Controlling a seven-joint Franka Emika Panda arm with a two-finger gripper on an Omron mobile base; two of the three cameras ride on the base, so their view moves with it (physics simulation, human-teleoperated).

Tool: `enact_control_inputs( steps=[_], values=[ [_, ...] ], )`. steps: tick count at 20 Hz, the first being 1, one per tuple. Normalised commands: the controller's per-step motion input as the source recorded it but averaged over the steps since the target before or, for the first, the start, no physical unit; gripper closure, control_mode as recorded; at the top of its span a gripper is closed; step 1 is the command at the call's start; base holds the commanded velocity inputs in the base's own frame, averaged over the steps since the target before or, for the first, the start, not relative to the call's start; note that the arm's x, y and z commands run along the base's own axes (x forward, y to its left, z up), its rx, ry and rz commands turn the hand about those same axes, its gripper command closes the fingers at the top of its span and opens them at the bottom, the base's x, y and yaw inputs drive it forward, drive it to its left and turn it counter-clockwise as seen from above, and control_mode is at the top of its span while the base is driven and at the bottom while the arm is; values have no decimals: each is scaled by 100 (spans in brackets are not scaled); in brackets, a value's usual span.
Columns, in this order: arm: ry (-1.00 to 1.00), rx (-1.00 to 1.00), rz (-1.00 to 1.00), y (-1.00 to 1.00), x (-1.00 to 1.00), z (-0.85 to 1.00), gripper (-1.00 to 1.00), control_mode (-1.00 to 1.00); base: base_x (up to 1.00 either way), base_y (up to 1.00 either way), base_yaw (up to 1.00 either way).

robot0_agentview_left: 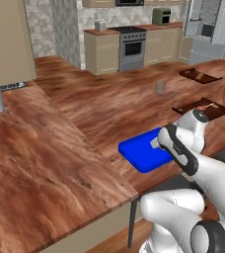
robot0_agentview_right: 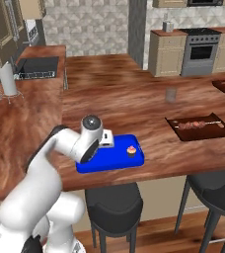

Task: Take the cupcake and cake from the fridge and place them on the empty tray on the dining counter.

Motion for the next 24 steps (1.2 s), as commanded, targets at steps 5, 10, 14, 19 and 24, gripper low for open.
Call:
enact_control_inputs(
  steps=[5, 10, 14, 19, 24],
  values=[
    [0, 0, 0, -6, 33, -45, 100, -100, 0, 0, 0],
    [0, 0, 0, 0, 40, -37, 100, -100, 0, 0, 0],
    [0, 0, 0, 0, 42, -32, 100, -100, 0, 0, 0],
    [0, 0, 0, 0, 38, -30, 100, -100, 0, 0, 0],
    [0, 0, 0, -4, 35, -28, 100, -100, 0, 0, 0]
  ],
)
